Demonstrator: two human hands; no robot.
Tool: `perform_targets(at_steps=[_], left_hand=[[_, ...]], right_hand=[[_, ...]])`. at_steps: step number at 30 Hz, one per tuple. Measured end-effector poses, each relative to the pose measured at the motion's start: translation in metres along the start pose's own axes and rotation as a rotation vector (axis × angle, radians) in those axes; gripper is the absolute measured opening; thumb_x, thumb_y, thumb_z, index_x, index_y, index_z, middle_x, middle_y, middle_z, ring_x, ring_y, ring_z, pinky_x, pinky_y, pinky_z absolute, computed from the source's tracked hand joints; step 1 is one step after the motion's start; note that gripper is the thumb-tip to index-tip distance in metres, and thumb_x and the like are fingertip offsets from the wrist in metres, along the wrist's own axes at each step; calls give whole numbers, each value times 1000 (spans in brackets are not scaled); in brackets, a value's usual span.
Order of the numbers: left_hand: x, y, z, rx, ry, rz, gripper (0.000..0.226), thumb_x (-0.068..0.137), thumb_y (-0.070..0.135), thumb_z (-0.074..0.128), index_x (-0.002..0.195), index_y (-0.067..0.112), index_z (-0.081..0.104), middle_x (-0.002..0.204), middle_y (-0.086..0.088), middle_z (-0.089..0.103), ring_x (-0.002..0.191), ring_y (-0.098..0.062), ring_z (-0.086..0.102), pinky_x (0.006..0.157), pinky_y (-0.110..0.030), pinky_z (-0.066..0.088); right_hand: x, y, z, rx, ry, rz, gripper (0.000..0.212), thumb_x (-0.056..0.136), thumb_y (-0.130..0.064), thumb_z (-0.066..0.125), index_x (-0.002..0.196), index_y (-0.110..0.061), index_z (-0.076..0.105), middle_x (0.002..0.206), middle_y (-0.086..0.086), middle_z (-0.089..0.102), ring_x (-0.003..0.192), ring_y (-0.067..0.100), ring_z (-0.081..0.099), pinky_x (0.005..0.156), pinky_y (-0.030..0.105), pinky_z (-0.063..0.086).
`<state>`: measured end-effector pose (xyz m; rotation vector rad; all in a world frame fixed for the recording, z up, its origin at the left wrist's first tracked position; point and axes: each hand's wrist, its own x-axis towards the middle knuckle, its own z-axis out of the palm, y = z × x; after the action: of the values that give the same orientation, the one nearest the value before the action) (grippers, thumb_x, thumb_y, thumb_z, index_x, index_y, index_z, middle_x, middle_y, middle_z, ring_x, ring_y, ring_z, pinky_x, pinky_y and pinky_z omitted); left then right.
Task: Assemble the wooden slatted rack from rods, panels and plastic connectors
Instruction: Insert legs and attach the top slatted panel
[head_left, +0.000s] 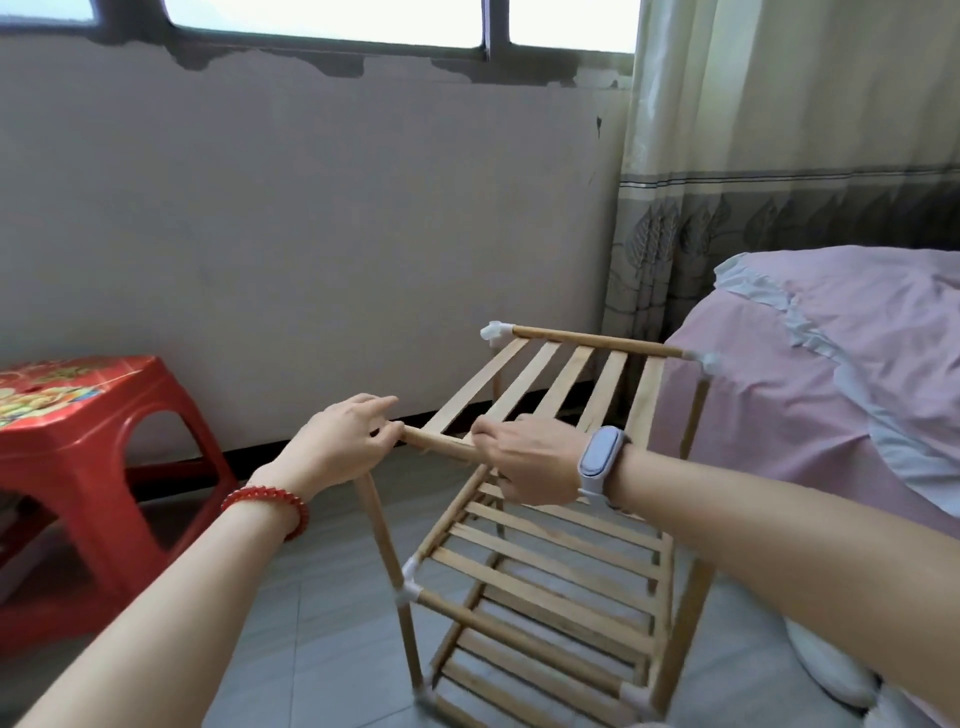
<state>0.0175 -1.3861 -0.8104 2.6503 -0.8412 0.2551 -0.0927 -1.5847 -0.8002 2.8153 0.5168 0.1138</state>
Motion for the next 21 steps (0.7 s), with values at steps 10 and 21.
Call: perform_targets(at_steps=[10, 21], left_hand=[[-42, 43, 23, -841, 194, -192, 20, 97, 16, 45, 79, 14, 52, 79, -4, 52, 63, -13, 50, 44, -11, 39], [-34, 38, 28, -1011, 284, -392, 23, 97, 26, 43, 85, 11, 57, 84, -4, 61, 57, -13, 50, 41, -15, 39]], right_hand=[[-34, 18, 20, 75, 205, 56, 37, 87, -35, 47, 120, -18, 46, 120, 0, 48, 101, 14, 45, 87, 29, 40], [37, -27, 13, 234, 228, 70, 16, 91, -26, 46, 98, -14, 54, 98, 2, 60, 105, 16, 47, 86, 35, 41]])
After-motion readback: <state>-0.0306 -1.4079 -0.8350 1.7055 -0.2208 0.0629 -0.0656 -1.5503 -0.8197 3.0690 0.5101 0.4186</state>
